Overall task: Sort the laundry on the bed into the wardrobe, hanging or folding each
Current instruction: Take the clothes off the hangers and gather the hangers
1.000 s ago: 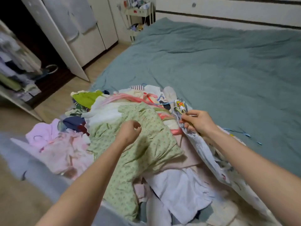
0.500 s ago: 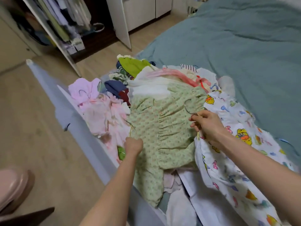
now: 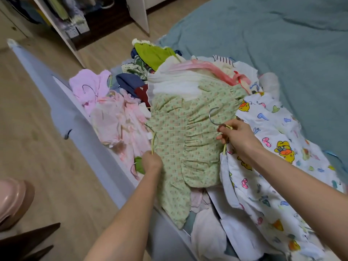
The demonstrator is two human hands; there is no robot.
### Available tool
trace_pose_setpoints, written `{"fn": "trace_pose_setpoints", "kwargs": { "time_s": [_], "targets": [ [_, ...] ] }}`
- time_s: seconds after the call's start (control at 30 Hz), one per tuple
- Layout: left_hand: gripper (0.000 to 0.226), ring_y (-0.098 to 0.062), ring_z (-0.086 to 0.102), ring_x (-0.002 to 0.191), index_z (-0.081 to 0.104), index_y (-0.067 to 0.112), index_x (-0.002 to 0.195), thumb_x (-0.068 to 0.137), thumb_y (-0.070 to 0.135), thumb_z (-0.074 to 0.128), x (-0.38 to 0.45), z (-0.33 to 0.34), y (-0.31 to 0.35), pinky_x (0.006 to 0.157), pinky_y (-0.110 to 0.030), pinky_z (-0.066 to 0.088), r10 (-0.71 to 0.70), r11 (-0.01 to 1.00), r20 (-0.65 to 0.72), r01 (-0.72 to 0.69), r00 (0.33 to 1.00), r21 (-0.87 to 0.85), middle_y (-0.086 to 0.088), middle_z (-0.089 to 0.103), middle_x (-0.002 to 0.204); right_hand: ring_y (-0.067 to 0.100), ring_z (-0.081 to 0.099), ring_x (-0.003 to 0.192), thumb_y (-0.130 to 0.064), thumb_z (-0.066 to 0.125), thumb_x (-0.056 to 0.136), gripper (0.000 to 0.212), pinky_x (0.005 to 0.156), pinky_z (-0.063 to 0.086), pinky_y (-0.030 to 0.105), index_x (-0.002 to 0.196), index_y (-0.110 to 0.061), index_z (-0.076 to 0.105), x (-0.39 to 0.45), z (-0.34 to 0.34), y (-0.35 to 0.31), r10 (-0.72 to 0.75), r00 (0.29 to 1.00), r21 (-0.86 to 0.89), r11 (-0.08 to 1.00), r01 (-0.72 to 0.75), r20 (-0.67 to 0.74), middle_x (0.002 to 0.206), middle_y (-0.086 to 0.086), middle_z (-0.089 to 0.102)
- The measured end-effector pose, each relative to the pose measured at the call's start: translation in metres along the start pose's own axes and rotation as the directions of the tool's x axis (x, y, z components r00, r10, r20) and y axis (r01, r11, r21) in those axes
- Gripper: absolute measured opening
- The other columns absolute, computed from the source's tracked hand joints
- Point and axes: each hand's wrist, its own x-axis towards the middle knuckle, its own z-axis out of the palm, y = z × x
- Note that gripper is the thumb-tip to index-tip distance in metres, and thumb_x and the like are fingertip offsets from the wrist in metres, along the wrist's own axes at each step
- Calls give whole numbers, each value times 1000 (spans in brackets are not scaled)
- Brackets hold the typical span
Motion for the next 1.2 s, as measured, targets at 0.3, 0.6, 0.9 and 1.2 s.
{"fn": "trace_pose_setpoints", "kwargs": {
  "time_s": [0.3,0.6,0.9,1.2],
  "targets": [
    [18,-14,40,83,63,7,96,99,15,47,-67,-63,117,67,-25,26,801,588,-176,-807,572,54,-5,52,88,9,38,34,-4,52,95,12,28,23,16,86,-1,58,-43,-62,-46,-39,995,126,991,51,-97,68,13,57],
    [43,-11,48,60,74,12,67,85,49,62,-208,-77,226,70,-28,36,976,-58,211,-998,-50,32,10,52,61,-1,47,34,16,30,93,30,32,35,12,100,3,56,-132,-187,-89,-144,945,301,924,234,-293,78,17,56],
    [33,-9,38,50,42,25,47,80,25,48,-378,-43,256,75,-35,44,838,-347,397,-927,-375,-143,6,36,51,5,63,57,-3,59,90,9,36,35,11,98,1,63,-262,-283,-92,-269,956,322,900,292,-115,82,11,68],
    [31,-14,54,93,72,22,75,72,33,43,-476,11,232,96,-34,35,722,-388,546,-902,-424,-187,10,66,82,24,40,65,-3,73,77,11,51,23,26,70,-11,69,-307,-314,-25,-250,947,105,956,274,-200,69,14,53]
  ]
}}
